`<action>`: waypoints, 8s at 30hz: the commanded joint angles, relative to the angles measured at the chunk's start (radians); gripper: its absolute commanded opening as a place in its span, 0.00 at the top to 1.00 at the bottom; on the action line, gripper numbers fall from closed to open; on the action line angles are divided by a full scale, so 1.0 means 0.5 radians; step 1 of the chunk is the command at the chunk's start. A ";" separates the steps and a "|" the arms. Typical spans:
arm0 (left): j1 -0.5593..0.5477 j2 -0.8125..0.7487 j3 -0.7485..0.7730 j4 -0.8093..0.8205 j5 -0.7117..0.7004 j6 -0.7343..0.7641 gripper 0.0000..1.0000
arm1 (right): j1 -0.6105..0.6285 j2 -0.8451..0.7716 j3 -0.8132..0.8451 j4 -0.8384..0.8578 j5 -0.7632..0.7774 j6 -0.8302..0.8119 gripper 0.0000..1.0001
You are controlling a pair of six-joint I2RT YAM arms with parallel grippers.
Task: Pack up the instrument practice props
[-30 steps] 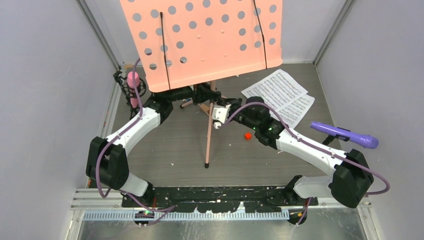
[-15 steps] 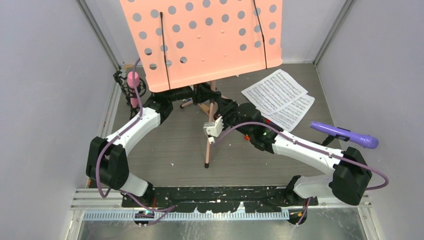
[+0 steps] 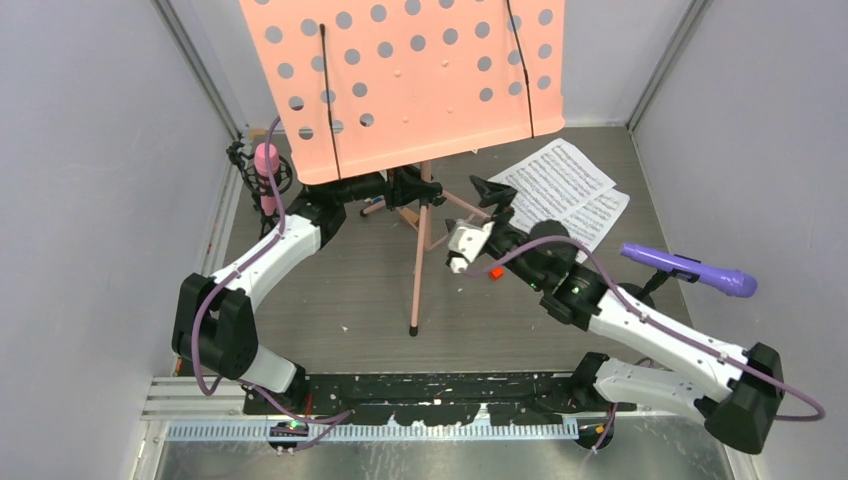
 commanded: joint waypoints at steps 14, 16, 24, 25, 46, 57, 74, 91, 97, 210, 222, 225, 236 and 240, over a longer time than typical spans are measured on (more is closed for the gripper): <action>-0.006 0.057 -0.012 -0.198 -0.033 0.081 1.00 | 0.000 -0.470 -0.188 -0.510 1.089 4.068 0.00; -0.006 0.058 -0.010 -0.198 -0.032 0.081 1.00 | -0.032 -0.312 0.014 -0.791 0.908 4.328 0.00; -0.006 0.043 -0.013 -0.210 -0.051 0.089 1.00 | -0.313 0.060 -0.049 -0.148 -0.027 5.039 0.06; -0.006 0.043 -0.012 -0.212 -0.051 0.090 1.00 | -0.322 0.075 -0.090 -0.056 -0.026 5.063 0.12; -0.009 0.049 -0.006 -0.211 -0.042 0.084 1.00 | -0.392 0.298 -0.321 0.653 0.103 5.421 0.55; -0.012 0.070 -0.005 -0.202 -0.034 0.073 1.00 | -0.408 0.516 -0.295 0.864 0.042 5.516 0.66; -0.016 0.075 -0.007 -0.192 -0.030 0.065 1.00 | -0.409 0.495 -0.172 0.762 0.027 4.713 0.99; -0.031 0.080 -0.002 -0.203 -0.024 0.074 1.00 | -0.357 0.484 0.010 0.575 -0.173 3.163 0.99; -0.040 0.079 -0.003 -0.218 -0.033 0.092 1.00 | -0.259 0.423 -0.085 0.661 -0.303 2.457 0.99; -0.058 0.079 0.032 -0.284 -0.043 0.130 1.00 | -0.595 0.415 0.063 0.247 -0.475 4.322 0.53; -0.058 0.080 0.032 -0.284 -0.045 0.124 1.00 | -0.595 0.208 0.055 -0.283 -0.120 4.021 0.52; -0.058 0.071 0.028 -0.280 -0.047 0.127 1.00 | -0.595 0.122 -0.005 -0.399 -0.001 3.923 0.51; -0.058 0.070 0.028 -0.247 -0.045 0.097 1.00 | -0.595 -0.338 -0.199 -0.722 -0.060 3.677 0.40; -0.058 0.059 0.020 -0.199 -0.043 0.051 0.99 | -0.595 -0.498 -0.216 -0.862 -0.068 3.605 0.37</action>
